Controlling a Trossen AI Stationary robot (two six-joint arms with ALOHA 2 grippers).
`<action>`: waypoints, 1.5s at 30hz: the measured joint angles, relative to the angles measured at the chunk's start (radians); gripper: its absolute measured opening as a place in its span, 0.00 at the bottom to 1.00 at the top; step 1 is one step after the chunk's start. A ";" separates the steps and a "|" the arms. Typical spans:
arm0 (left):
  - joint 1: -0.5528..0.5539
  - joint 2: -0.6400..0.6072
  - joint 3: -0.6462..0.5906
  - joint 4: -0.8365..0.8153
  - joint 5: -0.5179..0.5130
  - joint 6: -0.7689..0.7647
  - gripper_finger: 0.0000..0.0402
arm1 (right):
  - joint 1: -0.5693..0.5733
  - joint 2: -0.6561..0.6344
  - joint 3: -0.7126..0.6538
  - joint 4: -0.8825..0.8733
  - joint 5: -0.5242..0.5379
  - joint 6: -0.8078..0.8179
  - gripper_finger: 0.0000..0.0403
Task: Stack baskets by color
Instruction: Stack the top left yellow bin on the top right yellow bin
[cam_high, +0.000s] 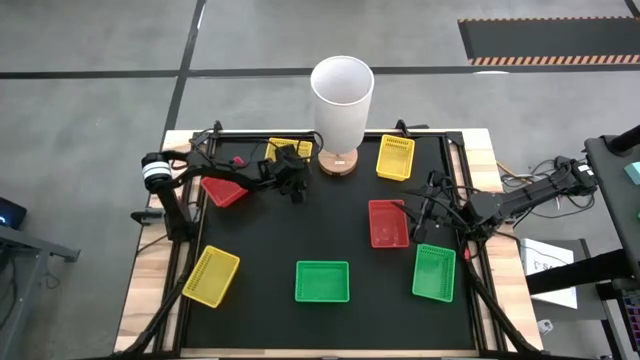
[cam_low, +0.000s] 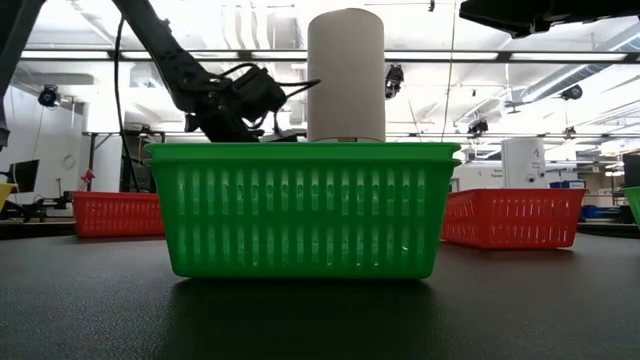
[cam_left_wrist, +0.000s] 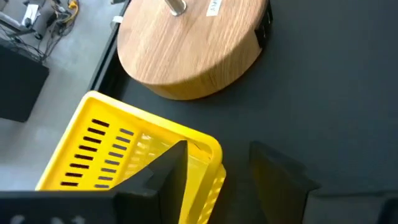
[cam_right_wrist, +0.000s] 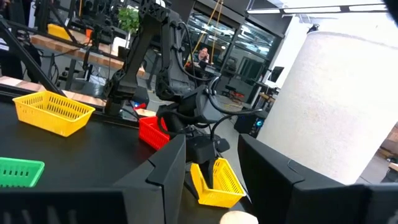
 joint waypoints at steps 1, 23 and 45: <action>0.000 -0.001 0.000 -0.005 0.000 -0.008 0.37 | 0.000 0.000 0.000 0.000 0.000 0.000 0.35; -0.238 -0.206 -0.002 -0.277 -0.171 -0.031 0.00 | 0.000 0.051 0.023 -0.020 -0.048 0.123 0.45; -0.682 -0.386 -0.003 -0.319 0.079 -0.060 0.00 | -0.004 0.729 0.664 -0.615 -0.277 0.280 0.49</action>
